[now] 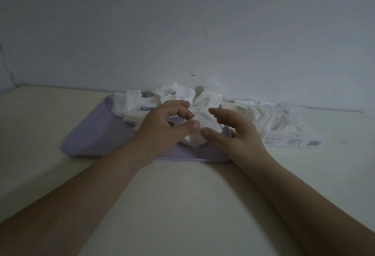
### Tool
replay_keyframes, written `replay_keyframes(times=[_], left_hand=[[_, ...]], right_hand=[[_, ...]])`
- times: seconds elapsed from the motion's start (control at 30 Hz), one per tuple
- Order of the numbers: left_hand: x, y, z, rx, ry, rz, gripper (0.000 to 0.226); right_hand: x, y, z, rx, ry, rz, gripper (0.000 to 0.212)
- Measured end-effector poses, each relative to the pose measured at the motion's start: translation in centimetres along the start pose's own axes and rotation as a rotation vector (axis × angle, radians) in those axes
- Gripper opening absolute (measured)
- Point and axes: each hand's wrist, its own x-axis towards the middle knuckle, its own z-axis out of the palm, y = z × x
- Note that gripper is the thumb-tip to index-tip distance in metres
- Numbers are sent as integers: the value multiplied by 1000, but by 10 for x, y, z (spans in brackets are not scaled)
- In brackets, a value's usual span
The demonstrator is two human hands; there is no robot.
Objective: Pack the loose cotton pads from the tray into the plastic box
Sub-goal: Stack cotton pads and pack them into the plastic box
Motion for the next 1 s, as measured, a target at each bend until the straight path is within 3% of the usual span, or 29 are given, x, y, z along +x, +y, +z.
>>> replay_keyframes(times=[0.07,0.23,0.3,0.47,0.53,0.63,0.87,1.0], left_hand=[[0,0,3,-29,-20,0,11],[0,-15,-1,339,-155,55,38],[0,-16,-2,364,-219,44,46],[-1,-10,-3,457,-196,38,63],[-1,-9,-5,428,-201,17,57],[0,-7,-6,414,-199,1,27],[9,-5,-12,8,24,-261,15],[9,-7,-13,-298,-51,-334,27]], right_hand=[[-2,-2,0,21,18,-39,7],[0,1,-5,-63,210,29,17],[0,1,-6,-71,217,51,17],[0,4,-3,-54,193,77,19],[1,5,-3,-38,191,89,19],[0,5,-4,-25,172,96,18],[2,-1,-8,-9,174,46,13],[1,-3,-10,33,223,57,6]])
